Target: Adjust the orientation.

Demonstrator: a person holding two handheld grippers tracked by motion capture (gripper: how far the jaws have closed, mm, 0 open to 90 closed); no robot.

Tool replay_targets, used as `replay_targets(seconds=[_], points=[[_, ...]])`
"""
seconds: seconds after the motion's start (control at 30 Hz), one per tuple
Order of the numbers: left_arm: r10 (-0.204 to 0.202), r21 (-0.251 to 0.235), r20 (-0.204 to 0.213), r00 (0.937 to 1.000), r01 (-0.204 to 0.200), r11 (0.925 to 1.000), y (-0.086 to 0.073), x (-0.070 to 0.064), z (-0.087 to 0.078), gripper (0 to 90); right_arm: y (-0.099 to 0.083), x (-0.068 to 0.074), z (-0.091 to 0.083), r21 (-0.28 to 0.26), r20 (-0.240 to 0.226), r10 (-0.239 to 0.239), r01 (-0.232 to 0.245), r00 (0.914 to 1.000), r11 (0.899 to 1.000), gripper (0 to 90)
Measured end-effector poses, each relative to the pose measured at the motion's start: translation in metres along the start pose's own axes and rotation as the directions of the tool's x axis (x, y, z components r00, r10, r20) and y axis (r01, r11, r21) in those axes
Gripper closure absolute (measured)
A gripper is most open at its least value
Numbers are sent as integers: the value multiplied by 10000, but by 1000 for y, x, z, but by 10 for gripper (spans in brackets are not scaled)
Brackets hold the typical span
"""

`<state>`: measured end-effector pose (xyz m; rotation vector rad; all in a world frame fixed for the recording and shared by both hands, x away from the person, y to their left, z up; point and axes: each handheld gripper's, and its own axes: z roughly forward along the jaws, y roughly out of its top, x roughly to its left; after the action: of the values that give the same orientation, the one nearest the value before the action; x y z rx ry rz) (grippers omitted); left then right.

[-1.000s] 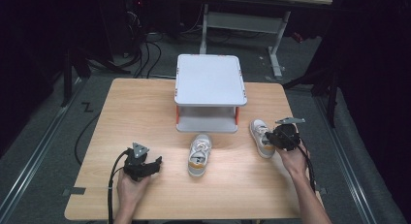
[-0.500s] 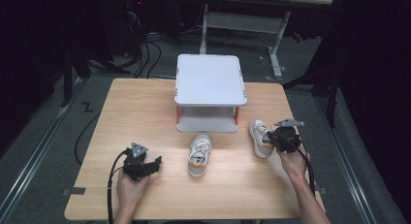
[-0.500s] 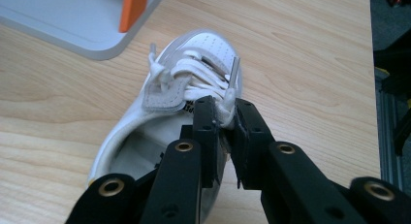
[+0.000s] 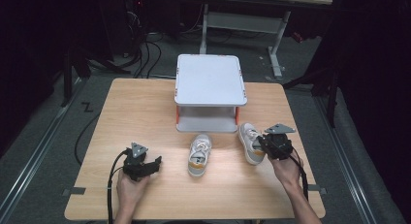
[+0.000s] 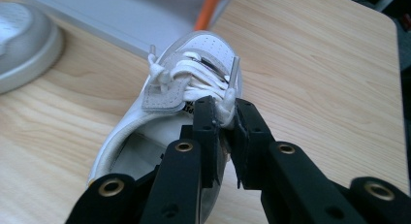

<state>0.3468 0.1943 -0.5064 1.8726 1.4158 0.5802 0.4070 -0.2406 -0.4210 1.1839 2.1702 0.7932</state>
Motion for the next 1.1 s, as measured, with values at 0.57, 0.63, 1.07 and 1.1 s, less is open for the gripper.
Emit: replay_targets(seconds=[0.57, 0.63, 1.07, 1.1], points=[[9, 8, -26, 10000, -9, 10000, 0, 0, 0, 319, 9, 71, 0, 48, -591, -1101, 1106, 9922, 9939, 815], [15, 4, 26, 10000, -15, 10000, 0, 0, 0, 317, 12, 79, 4, 98, -636, -1131, 1140, 9915, 9934, 814], [5, 1, 9, 10000, -5, 10000, 0, 0, 0, 317, 14, 100, 18, 489, 248, -1398, 1385, 9899, 9892, 813], [6, 2, 3, 10000, -6, 10000, 0, 0, 0, 318, 13, 100, 19, 465, 172, -1369, 1359, 9904, 9896, 813]])
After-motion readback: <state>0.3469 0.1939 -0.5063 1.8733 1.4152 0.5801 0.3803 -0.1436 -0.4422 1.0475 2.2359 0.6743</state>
